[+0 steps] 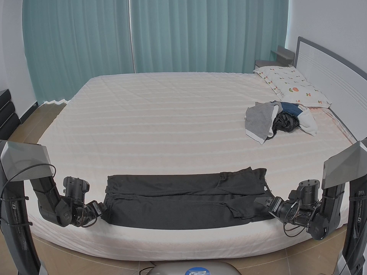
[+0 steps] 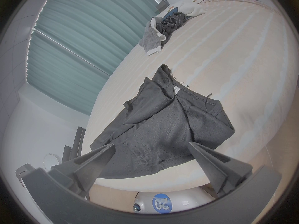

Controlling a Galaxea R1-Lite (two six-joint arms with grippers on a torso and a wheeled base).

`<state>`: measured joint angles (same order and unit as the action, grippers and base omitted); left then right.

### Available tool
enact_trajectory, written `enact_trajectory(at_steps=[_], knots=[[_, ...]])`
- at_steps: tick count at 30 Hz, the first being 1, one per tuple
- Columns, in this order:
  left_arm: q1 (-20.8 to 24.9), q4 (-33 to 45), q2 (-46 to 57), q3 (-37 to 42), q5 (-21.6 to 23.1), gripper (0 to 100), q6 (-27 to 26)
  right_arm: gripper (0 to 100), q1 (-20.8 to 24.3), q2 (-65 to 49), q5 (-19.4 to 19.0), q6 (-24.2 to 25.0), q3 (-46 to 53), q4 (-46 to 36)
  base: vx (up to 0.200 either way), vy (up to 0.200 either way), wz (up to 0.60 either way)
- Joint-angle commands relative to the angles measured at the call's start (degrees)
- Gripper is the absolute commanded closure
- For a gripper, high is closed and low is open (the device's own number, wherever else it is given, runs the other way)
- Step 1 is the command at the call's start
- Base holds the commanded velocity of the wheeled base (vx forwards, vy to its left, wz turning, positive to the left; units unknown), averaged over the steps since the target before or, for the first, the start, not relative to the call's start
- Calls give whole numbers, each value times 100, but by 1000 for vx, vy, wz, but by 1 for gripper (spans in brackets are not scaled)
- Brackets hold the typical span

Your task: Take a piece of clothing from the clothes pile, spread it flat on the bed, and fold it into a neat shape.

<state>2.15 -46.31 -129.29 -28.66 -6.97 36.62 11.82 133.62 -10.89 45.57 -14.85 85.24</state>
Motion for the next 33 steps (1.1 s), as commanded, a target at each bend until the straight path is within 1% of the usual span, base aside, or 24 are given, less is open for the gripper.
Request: enact_trajectory(at_steps=[1,5,13,15,18,22,27,28,30,32,33], knots=[[-153,351,53,-70,-226,0,-226,0,22,15,-1,5,-1,2,0,0,0],[-223,536,203,-219,-340,0,-252,0,22,15,-1,-4,-1,2,0,0,0],[-162,492,308,-254,-252,0,-32,0,30,76,8,-4,-9,11,0,0,0],[-83,456,299,-254,-155,0,82,0,30,94,8,-4,-18,11,0,0,0],[172,412,291,-175,267,0,355,0,74,94,8,5,-18,11,0,0,0],[409,412,176,-175,311,0,390,0,101,120,8,5,-18,11,0,0,0],[497,316,-96,-175,284,0,372,0,110,120,8,5,-18,11,0,0,0],[497,245,-131,-175,275,100,363,0,110,120,8,5,-9,11,0,0,0],[489,140,-149,-175,267,100,355,0,110,120,8,5,-9,11,0,0,0],[471,131,-158,-113,108,100,355,0,136,112,16,5,-18,11,0,0,0],[471,131,-166,-78,-59,100,363,0,180,103,25,13,-27,11,0,0,0]])
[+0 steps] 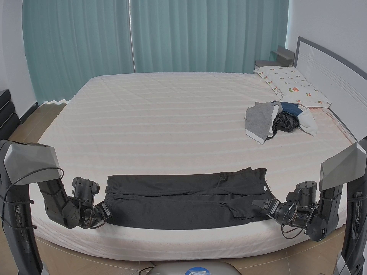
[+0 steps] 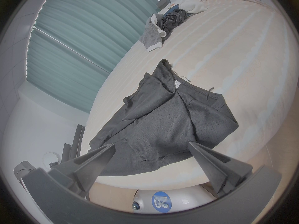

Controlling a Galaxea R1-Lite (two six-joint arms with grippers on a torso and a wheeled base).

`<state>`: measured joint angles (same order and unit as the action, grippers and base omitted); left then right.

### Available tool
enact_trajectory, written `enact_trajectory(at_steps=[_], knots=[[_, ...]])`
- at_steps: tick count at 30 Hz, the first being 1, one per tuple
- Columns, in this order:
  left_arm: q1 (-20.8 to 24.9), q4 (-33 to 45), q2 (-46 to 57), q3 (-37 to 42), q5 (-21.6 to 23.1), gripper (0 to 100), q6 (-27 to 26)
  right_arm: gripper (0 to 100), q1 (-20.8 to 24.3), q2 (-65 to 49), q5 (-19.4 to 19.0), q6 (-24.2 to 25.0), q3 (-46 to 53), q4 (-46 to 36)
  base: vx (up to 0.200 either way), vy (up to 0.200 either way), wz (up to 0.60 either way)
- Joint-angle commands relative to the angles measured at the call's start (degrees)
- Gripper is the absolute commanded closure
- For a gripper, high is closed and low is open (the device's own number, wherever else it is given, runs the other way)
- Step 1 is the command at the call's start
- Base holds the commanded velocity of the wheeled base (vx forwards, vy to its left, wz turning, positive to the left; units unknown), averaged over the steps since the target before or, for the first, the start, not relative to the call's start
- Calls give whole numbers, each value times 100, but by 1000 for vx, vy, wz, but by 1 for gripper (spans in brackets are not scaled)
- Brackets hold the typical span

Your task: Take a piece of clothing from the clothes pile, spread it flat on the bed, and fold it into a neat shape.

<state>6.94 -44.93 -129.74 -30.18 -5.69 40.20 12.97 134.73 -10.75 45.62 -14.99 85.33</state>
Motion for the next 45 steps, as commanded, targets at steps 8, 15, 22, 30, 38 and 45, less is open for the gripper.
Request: enact_trajectory(at_steps=[8,15,22,30,38,45], knots=[[-8,37,-121,144,-547,100,-30,0,346,18,328,316,-144,-34,0,0,0],[1,46,-112,144,-556,100,-30,0,593,150,363,343,-223,-52,0,0,0],[18,37,-104,188,-564,0,-39,0,698,361,645,343,-504,-87,0,0,0],[1,20,-95,180,-573,0,-48,0,707,466,715,343,-654,-166,0,0,0],[-43,20,-25,180,-573,0,-65,100,821,466,1005,334,-557,-210,0,0,0],[-96,20,37,171,-573,0,-118,100,830,422,1040,316,-408,-289,0,0,0]])
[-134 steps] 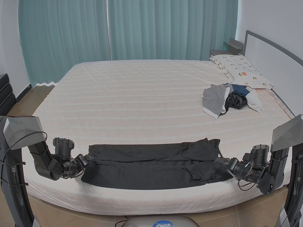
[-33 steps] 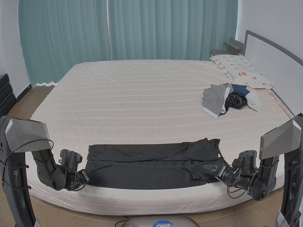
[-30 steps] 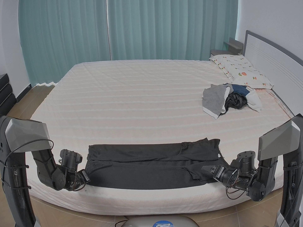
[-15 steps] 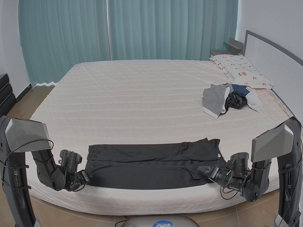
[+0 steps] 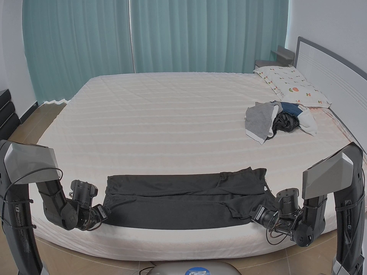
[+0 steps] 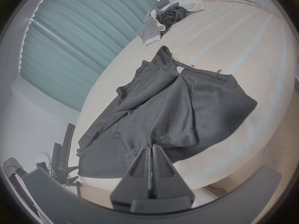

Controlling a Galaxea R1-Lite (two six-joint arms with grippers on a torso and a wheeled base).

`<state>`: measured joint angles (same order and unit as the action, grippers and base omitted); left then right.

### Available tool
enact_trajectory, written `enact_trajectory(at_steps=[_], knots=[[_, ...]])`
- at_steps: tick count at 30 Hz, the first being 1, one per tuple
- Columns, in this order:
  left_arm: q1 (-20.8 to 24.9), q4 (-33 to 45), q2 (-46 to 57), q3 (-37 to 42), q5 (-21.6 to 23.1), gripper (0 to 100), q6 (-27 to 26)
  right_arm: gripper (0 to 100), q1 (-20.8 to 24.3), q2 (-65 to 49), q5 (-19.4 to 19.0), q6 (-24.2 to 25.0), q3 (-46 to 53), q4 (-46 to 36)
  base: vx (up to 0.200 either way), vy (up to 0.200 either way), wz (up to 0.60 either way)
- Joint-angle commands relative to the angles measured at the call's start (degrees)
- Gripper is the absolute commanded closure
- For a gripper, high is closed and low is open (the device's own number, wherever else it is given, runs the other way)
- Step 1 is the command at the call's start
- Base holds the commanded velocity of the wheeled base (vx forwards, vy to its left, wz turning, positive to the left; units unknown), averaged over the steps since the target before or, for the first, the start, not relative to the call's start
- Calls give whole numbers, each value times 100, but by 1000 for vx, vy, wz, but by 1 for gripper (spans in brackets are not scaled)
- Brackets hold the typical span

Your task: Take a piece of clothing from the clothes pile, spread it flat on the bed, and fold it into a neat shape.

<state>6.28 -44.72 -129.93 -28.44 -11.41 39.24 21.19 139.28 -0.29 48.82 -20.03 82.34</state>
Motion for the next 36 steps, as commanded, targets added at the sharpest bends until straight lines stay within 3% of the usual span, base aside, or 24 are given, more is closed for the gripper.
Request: enact_trajectory(at_steps=[1,10,11,21,26,28,36], knots=[[-57,7,82,5,-2,0,-39,100,8,-32,3,-13,122,11,0,0,0],[-74,-11,143,-21,-2,0,-83,100,8,-15,-6,-48,166,11,0,0,0],[-74,-11,161,-48,7,0,-92,0,8,-6,-6,-92,184,11,0,0,0],[-188,-55,416,-144,42,0,-154,0,-80,-516,-23,-110,403,204,0,0,0],[-250,-152,556,-188,95,0,-75,0,-475,-911,-85,-84,395,213,0,0,0],[-303,-239,556,-206,183,0,-66,0,-800,-1087,-103,-75,333,239,200,0,0],[-311,-257,486,-434,368,0,75,0,-1257,-946,-419,-40,131,257,175,0,0]])
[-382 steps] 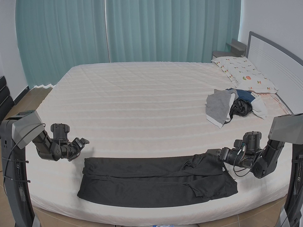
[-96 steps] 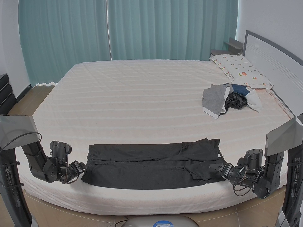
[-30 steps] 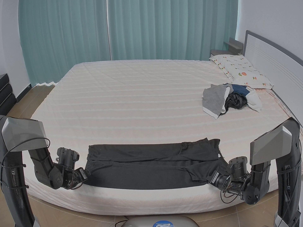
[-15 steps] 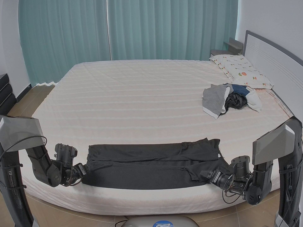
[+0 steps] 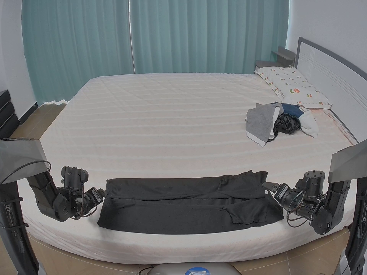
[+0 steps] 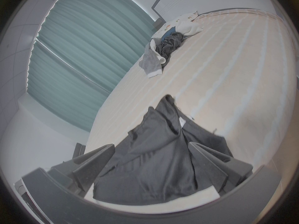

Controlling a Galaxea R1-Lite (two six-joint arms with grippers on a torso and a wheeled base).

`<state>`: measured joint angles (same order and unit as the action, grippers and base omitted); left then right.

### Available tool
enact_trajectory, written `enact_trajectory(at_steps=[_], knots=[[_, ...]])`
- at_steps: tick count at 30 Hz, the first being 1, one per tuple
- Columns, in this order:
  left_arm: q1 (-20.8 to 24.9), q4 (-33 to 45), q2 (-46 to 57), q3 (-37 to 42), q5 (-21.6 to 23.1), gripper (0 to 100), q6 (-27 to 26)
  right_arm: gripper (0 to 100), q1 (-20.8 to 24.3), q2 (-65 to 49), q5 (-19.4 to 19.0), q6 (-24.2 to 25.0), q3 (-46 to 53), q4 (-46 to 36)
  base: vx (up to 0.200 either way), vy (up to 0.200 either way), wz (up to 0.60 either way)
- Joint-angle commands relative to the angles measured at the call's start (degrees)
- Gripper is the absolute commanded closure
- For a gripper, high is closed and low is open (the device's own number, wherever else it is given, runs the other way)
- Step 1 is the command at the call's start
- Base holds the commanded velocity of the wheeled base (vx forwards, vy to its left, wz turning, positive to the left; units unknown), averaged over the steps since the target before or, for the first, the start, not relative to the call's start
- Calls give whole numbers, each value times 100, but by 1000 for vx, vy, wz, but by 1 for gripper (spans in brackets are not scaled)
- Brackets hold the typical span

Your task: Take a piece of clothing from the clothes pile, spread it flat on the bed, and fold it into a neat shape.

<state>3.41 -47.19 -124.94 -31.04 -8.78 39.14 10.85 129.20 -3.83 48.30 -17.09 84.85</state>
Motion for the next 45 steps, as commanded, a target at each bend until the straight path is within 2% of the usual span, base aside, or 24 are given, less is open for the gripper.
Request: enact_trajectory(at_steps=[1,3,5,8,11,15,16,17,19,29,41,45], knots=[[-25,-10,-13,-192,113,0,102,0,-232,71,-74,13,-172,6,0,0,0],[-78,-1,-21,-333,447,0,331,0,-294,246,-83,13,-277,6,0,0,0],[-86,-10,-21,-333,649,0,340,0,-294,326,-83,13,-304,6,0,0,0],[-122,-1,-118,-359,755,0,234,0,-285,369,-92,13,-312,6,0,0,0],[-139,-1,-232,-429,843,0,-241,0,-241,440,-101,22,-304,6,0,0,0],[-130,-45,-487,-447,1229,0,-1155,0,-171,598,-92,22,-304,137,0,0,0],[-130,-45,-487,-447,1229,0,-1155,0,-171,598,-92,22,-304,137,0,0,0],[-139,-89,-566,-509,1467,0,-1401,0,-145,677,-83,22,-268,234,0,0,0],[-113,-53,-663,-579,1607,0,-1559,0,-136,756,-83,13,-251,304,0,0,0],[-130,-53,-1059,-895,1581,0,-2183,0,-101,827,-83,-14,-242,331,0,0,0],[-86,-133,-1164,-834,1660,0,-2324,0,-48,827,-83,-14,-233,331,0,0,0],[-86,-467,-1226,-746,1695,0,-2350,0,-48,818,-83,-5,-233,331,0,0,0]])
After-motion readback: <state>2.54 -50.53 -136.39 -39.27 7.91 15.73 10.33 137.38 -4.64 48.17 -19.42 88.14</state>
